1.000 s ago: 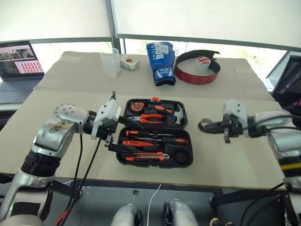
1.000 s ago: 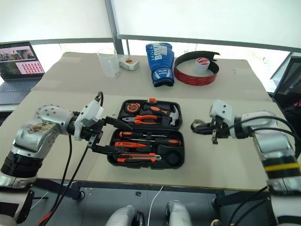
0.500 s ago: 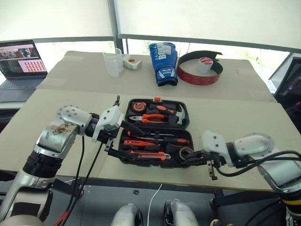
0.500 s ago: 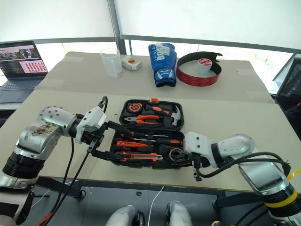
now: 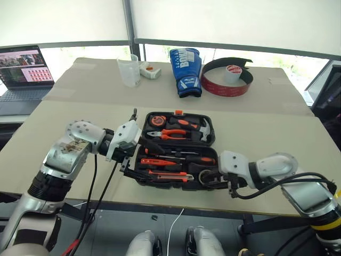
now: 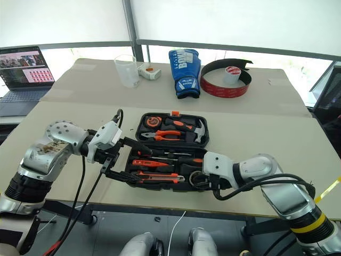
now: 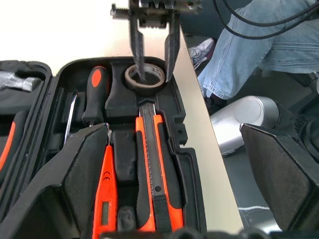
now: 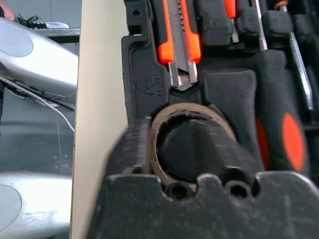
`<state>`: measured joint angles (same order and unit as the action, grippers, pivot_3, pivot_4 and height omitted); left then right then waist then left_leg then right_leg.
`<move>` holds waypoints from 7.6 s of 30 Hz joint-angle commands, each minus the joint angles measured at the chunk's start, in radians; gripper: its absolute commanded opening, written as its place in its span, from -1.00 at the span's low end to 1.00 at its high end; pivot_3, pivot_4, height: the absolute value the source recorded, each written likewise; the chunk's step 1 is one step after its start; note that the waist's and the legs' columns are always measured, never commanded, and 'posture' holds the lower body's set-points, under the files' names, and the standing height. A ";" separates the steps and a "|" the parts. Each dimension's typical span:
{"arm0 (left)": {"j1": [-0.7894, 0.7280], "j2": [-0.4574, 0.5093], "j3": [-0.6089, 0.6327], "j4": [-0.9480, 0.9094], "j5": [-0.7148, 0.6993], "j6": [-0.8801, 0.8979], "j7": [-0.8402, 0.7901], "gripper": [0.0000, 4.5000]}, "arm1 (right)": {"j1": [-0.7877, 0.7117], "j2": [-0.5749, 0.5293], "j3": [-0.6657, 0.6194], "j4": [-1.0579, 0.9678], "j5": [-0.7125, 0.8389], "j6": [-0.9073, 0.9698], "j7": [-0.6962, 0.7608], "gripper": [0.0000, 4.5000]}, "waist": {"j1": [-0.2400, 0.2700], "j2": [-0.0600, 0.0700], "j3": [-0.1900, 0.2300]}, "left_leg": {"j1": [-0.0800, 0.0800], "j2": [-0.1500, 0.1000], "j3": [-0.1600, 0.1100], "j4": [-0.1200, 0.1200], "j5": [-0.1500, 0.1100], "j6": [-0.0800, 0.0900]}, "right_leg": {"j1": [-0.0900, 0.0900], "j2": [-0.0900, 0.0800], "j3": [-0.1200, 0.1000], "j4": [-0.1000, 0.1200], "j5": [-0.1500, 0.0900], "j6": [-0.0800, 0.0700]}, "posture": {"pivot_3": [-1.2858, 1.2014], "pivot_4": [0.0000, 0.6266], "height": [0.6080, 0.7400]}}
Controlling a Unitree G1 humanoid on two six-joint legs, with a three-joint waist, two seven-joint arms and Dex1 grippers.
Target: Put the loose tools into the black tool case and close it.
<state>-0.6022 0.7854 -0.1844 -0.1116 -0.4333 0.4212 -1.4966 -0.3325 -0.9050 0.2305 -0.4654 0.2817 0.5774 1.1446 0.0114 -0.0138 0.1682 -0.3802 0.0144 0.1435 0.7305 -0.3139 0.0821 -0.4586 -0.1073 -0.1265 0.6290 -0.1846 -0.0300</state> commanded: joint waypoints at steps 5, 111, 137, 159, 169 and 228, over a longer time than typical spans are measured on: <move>0.090 0.046 0.129 -0.005 -0.017 0.067 0.126 1.00 | -0.082 0.018 -0.281 -0.004 0.252 0.234 -0.079 0.06 | -0.001 0.000 0.000 | 0.000 0.000 0.000 0.000 0.000 0.000 | 0.000 -0.001 0.000 0.000 0.001 0.000 | 0.03 -0.52 0.80; -0.315 -0.307 0.280 0.571 0.078 0.214 0.514 -1.00 | -0.503 0.379 -0.233 0.630 -0.048 0.019 -0.484 -0.99 | -0.026 -0.001 0.000 | -0.009 -0.001 0.004 -0.001 0.004 -0.004 | -0.010 0.002 -0.002 0.003 0.007 -0.007 | 0.03 -0.52 0.80; 0.220 -0.287 0.269 0.123 0.200 -0.255 0.682 -0.84 | 0.106 0.343 -0.255 0.309 -0.216 -0.590 -0.542 -0.57 | -0.025 -0.002 -0.002 | 0.013 0.000 0.010 -0.016 0.005 -0.007 | 0.003 0.000 0.006 0.002 0.001 -0.001 | 0.03 -0.52 0.80; -0.128 -0.022 0.139 0.585 0.194 -0.207 0.295 -0.19 | 0.457 -0.039 -0.319 -0.065 0.072 -0.250 -0.101 -0.51 | 0.024 -0.007 -0.003 | 0.008 -0.001 0.006 -0.015 0.004 -0.003 | 0.002 0.000 0.003 -0.001 -0.001 -0.003 | 0.03 -0.52 0.80; -0.454 -0.278 0.016 1.060 0.381 -0.537 0.300 -0.96 | 0.248 0.022 -0.094 0.082 -0.107 -0.336 -0.102 -1.00 | 0.013 -0.010 -0.002 | -0.003 0.000 0.005 -0.004 0.004 -0.002 | 0.000 0.009 -0.002 -0.001 -0.001 -0.003 | 0.03 -0.52 0.80; -0.318 -0.331 -0.138 0.571 0.351 -0.290 0.009 -0.96 | 0.255 0.083 -0.351 -0.056 0.029 -0.107 -0.230 -1.00 | -0.002 -0.009 -0.002 | -0.001 0.000 0.003 0.000 0.004 0.000 | 0.001 0.001 0.000 0.002 0.000 -0.001 | 0.03 -0.52 0.80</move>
<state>-0.9274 0.4806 -0.2606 0.4362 -0.1434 0.2184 -1.5115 -0.0666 -0.8282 -0.0956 -0.4608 0.2643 0.4297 0.9282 0.0089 -0.0231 0.1664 -0.3817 0.0148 0.1463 0.7306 -0.3102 0.0817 -0.4577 -0.1064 -0.1262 0.6307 -0.1842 -0.0306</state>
